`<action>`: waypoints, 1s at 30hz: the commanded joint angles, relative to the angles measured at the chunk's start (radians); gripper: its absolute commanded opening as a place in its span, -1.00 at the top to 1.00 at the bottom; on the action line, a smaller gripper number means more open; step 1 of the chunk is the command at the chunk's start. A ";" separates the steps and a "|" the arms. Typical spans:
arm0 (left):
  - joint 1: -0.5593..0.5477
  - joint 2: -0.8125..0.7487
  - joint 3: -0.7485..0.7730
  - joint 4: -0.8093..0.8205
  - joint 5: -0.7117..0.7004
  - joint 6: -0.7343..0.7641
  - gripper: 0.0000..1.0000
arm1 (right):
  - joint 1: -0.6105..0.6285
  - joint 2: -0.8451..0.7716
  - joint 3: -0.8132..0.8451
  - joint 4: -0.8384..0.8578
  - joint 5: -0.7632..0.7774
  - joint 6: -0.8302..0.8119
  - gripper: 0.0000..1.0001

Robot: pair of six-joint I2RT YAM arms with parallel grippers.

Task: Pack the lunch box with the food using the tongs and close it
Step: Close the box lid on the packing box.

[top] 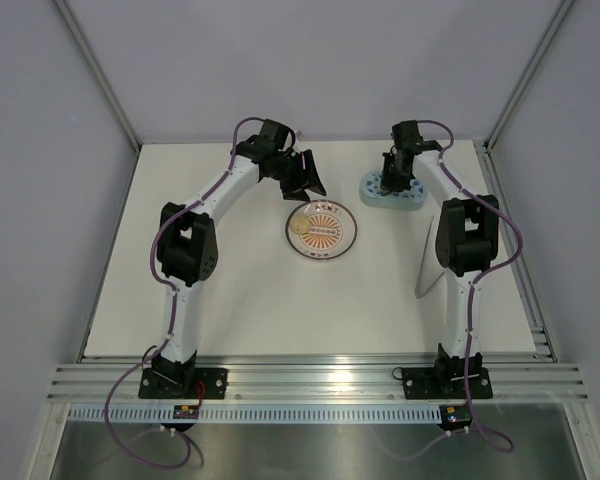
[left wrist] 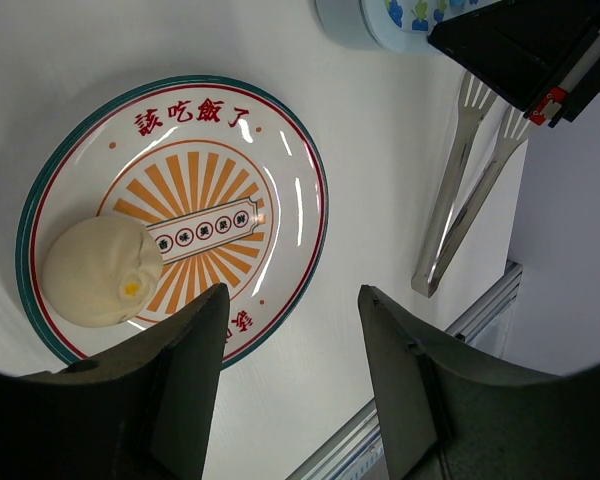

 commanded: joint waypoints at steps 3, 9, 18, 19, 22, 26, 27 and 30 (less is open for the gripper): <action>0.006 -0.064 -0.003 0.012 -0.005 0.020 -0.17 | -0.003 -0.115 -0.046 0.029 0.006 -0.011 1.00; 0.005 -0.074 -0.013 0.012 -0.002 0.022 -0.16 | -0.009 -0.040 0.096 -0.026 0.031 0.025 1.00; 0.011 -0.100 -0.044 0.018 -0.008 0.026 -0.17 | -0.009 0.132 0.129 -0.035 -0.012 0.058 1.00; 0.011 -0.098 -0.047 0.021 -0.005 0.026 -0.16 | -0.009 0.132 0.124 -0.040 -0.008 0.058 1.00; 0.011 -0.100 -0.052 0.026 0.003 0.020 -0.17 | -0.009 0.094 0.126 -0.049 0.012 0.046 1.00; 0.011 -0.103 -0.058 0.026 0.003 0.022 -0.17 | -0.009 0.022 0.158 -0.054 0.026 0.033 1.00; 0.013 -0.104 -0.058 0.027 0.003 0.022 -0.17 | -0.010 0.006 0.164 -0.054 0.034 0.030 1.00; 0.011 -0.110 -0.062 0.027 -0.002 0.025 -0.17 | -0.012 -0.049 0.164 -0.034 0.080 0.035 1.00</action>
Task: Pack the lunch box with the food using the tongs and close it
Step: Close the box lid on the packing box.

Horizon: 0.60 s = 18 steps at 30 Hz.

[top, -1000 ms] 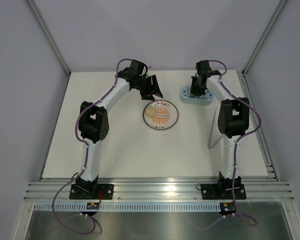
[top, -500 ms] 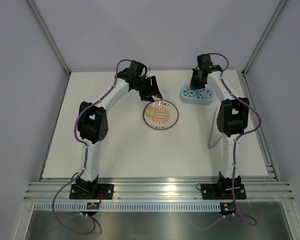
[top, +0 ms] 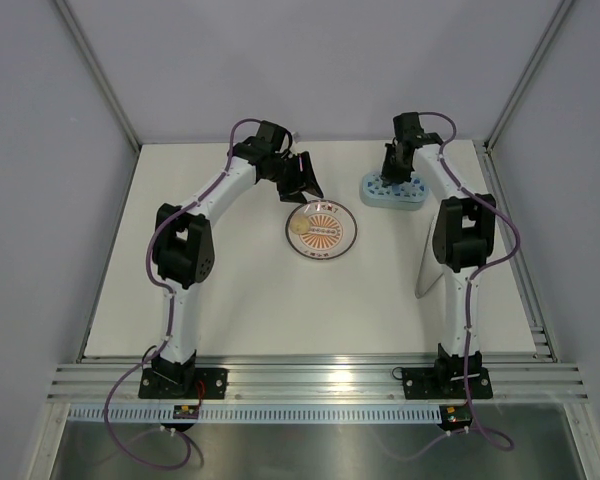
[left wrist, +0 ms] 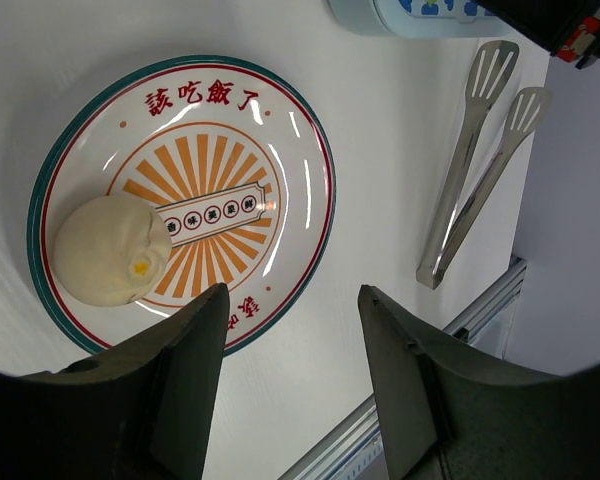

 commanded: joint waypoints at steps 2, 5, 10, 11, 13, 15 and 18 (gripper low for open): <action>0.006 -0.076 -0.010 0.023 -0.001 0.018 -0.17 | -0.018 -0.156 0.012 0.014 0.061 -0.006 1.00; 0.004 -0.076 -0.012 0.022 -0.001 0.020 -0.17 | -0.055 -0.177 -0.032 0.052 0.043 0.020 1.00; 0.006 -0.077 -0.015 0.019 -0.004 0.023 -0.17 | -0.103 -0.147 -0.063 0.049 0.030 0.044 1.00; 0.006 -0.077 -0.015 0.019 -0.005 0.023 -0.17 | -0.106 -0.139 -0.066 0.051 0.032 0.046 1.00; 0.006 -0.076 -0.016 0.020 -0.002 0.021 -0.17 | -0.114 -0.104 -0.063 0.046 0.032 0.044 1.00; 0.004 -0.073 -0.015 0.025 -0.002 0.017 -0.17 | -0.114 -0.064 -0.057 0.035 0.024 0.043 1.00; 0.006 -0.070 -0.012 0.026 -0.001 0.015 -0.17 | -0.112 -0.033 -0.067 0.040 -0.014 0.052 1.00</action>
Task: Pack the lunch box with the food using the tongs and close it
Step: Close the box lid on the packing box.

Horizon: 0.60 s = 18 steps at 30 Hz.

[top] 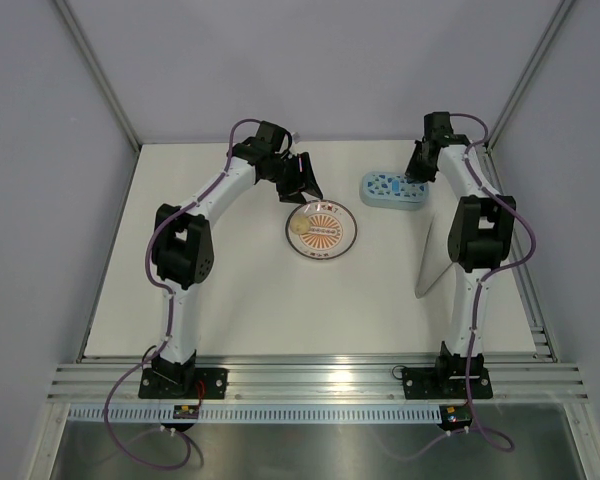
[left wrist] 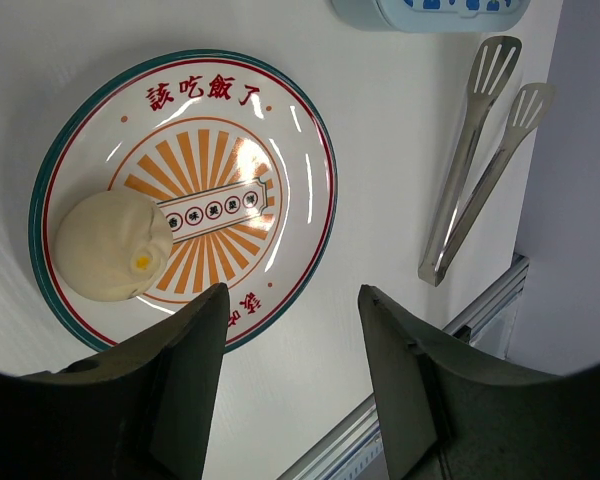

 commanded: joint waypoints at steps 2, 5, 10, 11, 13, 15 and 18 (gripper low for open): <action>0.004 -0.059 0.001 0.030 0.000 0.009 -0.17 | 0.018 0.053 -0.047 0.009 -0.055 0.019 1.00; 0.004 -0.056 0.001 0.028 0.002 0.006 -0.17 | 0.018 0.059 -0.074 0.020 -0.057 0.021 1.00; 0.006 -0.055 0.004 0.030 0.006 0.003 -0.17 | 0.020 0.021 -0.061 0.022 -0.046 0.013 1.00; 0.006 -0.056 0.004 0.030 0.006 0.003 -0.17 | 0.018 0.014 -0.052 0.019 -0.042 0.010 1.00; 0.006 -0.058 0.004 0.031 0.005 0.001 -0.17 | 0.018 -0.004 -0.025 0.005 -0.039 0.008 1.00; 0.006 -0.061 0.004 0.030 0.005 0.003 -0.17 | 0.018 -0.021 -0.008 0.003 -0.040 0.007 1.00; 0.006 -0.062 0.004 0.027 0.005 0.006 -0.17 | 0.021 -0.044 0.018 0.003 -0.061 0.010 1.00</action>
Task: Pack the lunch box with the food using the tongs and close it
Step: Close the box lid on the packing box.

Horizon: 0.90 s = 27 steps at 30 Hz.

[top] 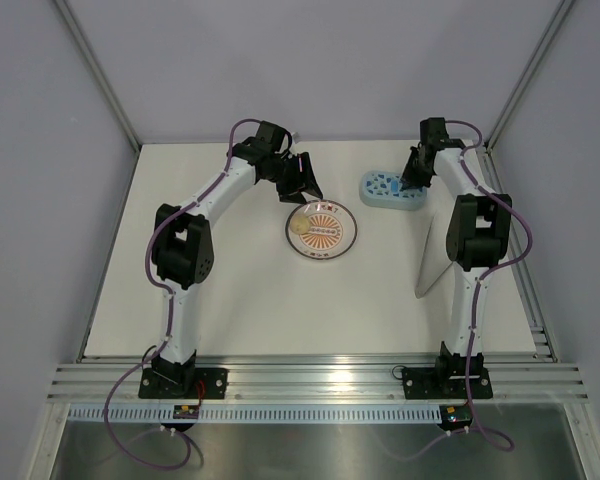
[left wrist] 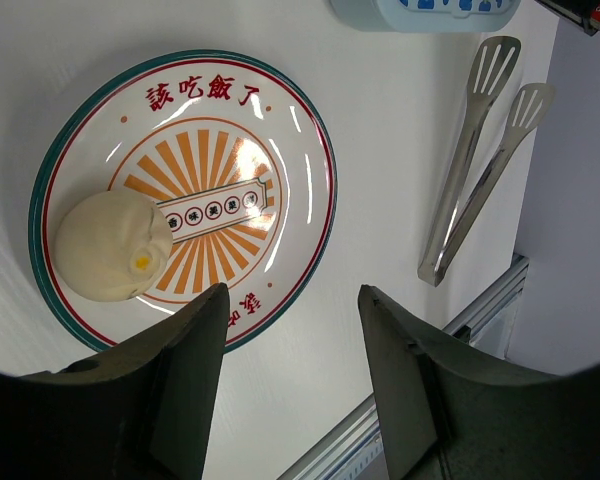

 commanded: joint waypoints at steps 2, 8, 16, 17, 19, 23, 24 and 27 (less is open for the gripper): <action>0.004 -0.061 0.004 0.026 0.004 0.004 -0.17 | 0.021 -0.077 0.078 -0.025 -0.021 -0.010 1.00; 0.006 -0.068 0.003 0.018 0.001 0.011 -0.17 | 0.062 0.016 0.138 -0.058 -0.027 -0.012 1.00; 0.006 -0.093 -0.009 0.003 -0.011 0.023 -0.17 | 0.090 0.153 0.151 -0.110 -0.013 -0.012 1.00; 0.006 -0.098 -0.012 0.004 -0.011 0.024 -0.17 | 0.090 0.148 0.144 -0.108 -0.012 -0.012 1.00; 0.006 -0.110 -0.026 0.006 -0.012 0.024 -0.17 | 0.090 0.101 0.111 -0.085 -0.008 -0.006 1.00; 0.006 -0.125 -0.037 0.011 -0.014 0.026 -0.17 | 0.093 0.029 0.115 -0.038 -0.008 0.002 1.00; 0.004 -0.130 -0.039 0.011 -0.016 0.026 -0.17 | 0.095 0.024 0.144 -0.041 -0.005 0.004 1.00; 0.004 -0.134 -0.043 0.009 -0.020 0.026 -0.17 | 0.095 0.041 0.202 -0.051 0.013 0.011 1.00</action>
